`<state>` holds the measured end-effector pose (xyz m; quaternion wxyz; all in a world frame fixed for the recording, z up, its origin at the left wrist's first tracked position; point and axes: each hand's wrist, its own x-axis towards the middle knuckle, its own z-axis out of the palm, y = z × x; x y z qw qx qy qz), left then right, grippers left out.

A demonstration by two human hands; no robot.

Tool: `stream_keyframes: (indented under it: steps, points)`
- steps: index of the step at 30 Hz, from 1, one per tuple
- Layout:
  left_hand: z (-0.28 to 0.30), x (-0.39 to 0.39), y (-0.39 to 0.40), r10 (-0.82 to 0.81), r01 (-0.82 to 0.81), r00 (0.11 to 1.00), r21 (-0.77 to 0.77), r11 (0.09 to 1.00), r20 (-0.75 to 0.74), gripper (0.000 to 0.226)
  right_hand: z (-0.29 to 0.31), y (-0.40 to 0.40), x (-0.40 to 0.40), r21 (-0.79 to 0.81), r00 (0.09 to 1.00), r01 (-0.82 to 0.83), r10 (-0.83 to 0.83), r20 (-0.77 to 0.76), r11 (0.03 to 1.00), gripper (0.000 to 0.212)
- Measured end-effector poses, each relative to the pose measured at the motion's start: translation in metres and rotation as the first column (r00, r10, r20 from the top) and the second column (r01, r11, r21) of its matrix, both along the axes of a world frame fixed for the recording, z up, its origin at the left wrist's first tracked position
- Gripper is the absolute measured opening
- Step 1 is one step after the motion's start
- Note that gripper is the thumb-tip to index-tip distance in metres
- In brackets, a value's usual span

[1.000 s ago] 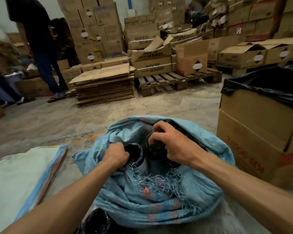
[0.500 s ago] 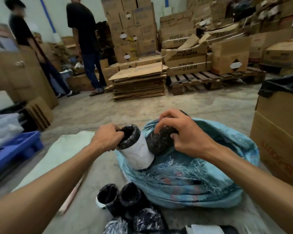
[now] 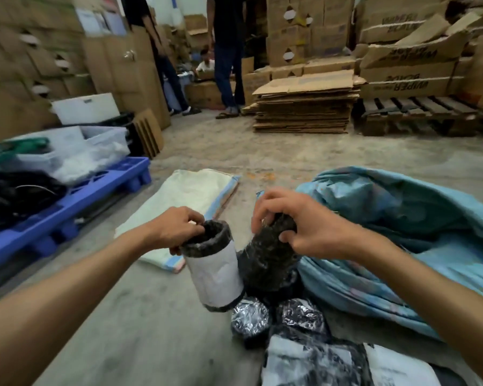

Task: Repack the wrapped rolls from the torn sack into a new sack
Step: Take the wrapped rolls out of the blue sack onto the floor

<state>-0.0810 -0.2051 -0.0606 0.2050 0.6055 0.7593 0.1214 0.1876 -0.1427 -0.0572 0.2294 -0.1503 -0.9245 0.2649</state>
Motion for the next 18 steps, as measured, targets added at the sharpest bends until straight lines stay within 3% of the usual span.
stream_keyframes:
  steps: [8,11,13,18]
  points:
    - [-0.075,-0.026,-0.054,0.024,-0.029,1.0,-0.3,0.954,-0.02,0.011,-0.074,-0.049,-0.057,-0.025,0.918,-0.299,0.294,0.267,0.954,0.066]
    - [-0.094,-0.031,-0.06,0.038,-0.039,0.999,-0.328,0.944,-0.011,0.004,-0.096,-0.065,-0.067,-0.035,0.858,-0.395,0.382,0.344,0.918,0.065]
    - [-0.108,-0.031,-0.062,0.031,-0.036,0.999,-0.324,0.945,-0.021,0.011,-0.109,-0.074,-0.07,-0.007,0.808,-0.45,0.41,0.423,0.893,0.063]
    - [-0.12,-0.022,-0.054,0.096,-0.061,0.992,-0.348,0.936,0.085,0.018,-0.131,-0.086,-0.068,0.184,0.739,-0.574,0.408,0.535,0.798,0.06]
